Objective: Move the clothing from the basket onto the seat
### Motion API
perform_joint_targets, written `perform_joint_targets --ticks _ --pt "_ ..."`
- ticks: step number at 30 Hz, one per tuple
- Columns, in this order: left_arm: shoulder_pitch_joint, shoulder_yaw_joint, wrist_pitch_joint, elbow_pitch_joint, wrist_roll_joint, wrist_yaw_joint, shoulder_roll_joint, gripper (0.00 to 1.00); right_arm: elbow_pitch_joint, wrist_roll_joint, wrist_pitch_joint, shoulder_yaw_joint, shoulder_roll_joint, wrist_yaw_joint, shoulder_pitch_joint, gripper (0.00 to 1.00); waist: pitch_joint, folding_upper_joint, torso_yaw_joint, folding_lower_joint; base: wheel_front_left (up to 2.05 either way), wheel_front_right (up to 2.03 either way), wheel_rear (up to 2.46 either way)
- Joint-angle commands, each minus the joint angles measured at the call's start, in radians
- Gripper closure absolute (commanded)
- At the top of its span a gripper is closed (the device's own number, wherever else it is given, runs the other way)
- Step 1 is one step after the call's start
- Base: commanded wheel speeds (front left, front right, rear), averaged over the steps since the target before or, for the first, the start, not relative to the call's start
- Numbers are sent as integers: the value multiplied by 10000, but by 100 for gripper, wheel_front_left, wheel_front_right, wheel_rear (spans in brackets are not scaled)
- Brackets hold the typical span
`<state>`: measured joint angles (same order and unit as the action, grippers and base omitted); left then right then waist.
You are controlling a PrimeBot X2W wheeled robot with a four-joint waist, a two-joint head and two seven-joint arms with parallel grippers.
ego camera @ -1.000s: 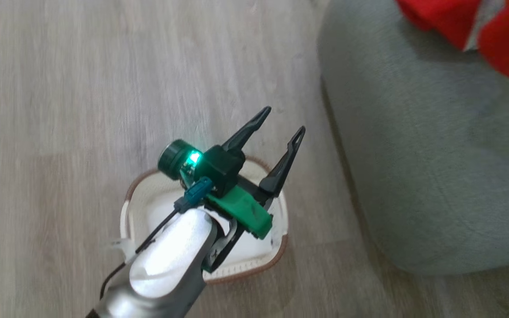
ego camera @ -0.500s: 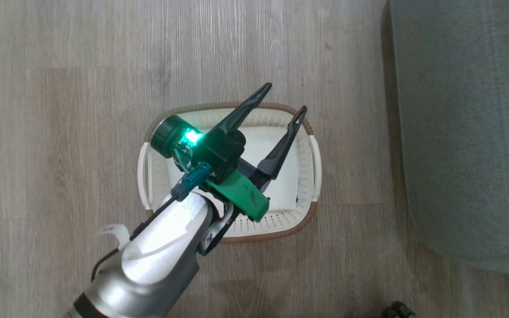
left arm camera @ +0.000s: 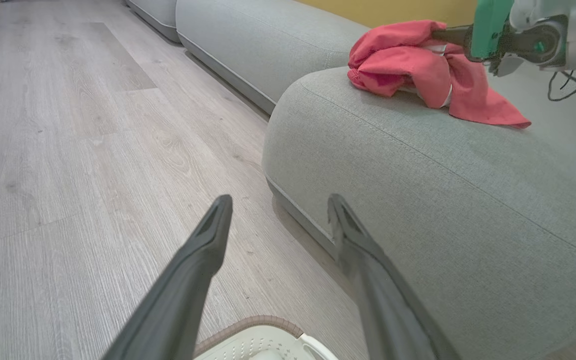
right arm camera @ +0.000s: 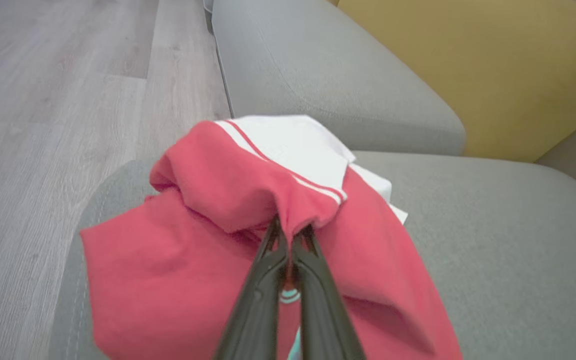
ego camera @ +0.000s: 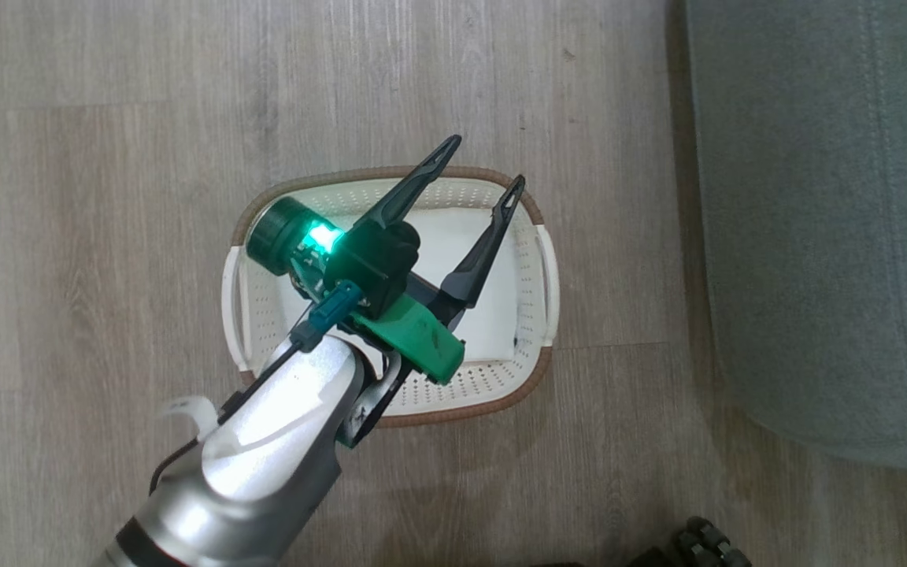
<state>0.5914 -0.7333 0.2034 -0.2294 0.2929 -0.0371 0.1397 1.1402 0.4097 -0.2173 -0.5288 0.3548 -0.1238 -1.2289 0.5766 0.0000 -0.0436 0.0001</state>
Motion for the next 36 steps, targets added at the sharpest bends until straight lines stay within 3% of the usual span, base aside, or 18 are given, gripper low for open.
perform_joint_targets --ticks 1,2,3,4,5,7,8,20,36 --pt "142 267 -59 348 -8 -76 179 0 -200 110 72 -100 -30 -69 143 100 -29 0 -101 -1 0 0 0" --pt "136 262 -68 338 4 -76 192 0 -143 136 76 -175 -100 -69 196 100 -49 0 -152 -1 0 0 0" --pt "131 256 -76 328 15 -80 201 0 -108 150 48 -240 -172 -69 237 94 -69 0 -191 -1 0 0 0" --pt "122 255 -79 314 25 -90 212 0 -84 164 7 -289 -247 -69 276 76 -101 0 -238 -1 0 0 0" --pt "122 255 -79 314 25 -90 212 0 -84 164 7 -289 -247 -69 276 76 -101 0 -238 -1 0 0 0" --pt "107 259 -87 296 45 -115 239 0 -45 182 -79 -368 -383 -69 347 48 -169 0 -329 -1 0 0 0" --pt "101 267 -89 288 58 -128 254 0 -21 174 -126 -403 -440 -69 377 0 -211 0 -375 -1 0 0 0" --pt "-326 634 147 107 564 -317 378 0 86 -287 -437 324 -970 -69 776 0 -1156 0 -947 -1 0 0 0" --pt "-1725 2054 565 -388 1445 -1049 330 0 -1915 -3046 -443 3719 -1209 -69 2479 0 -3666 0 -648 -1 0 0 0"
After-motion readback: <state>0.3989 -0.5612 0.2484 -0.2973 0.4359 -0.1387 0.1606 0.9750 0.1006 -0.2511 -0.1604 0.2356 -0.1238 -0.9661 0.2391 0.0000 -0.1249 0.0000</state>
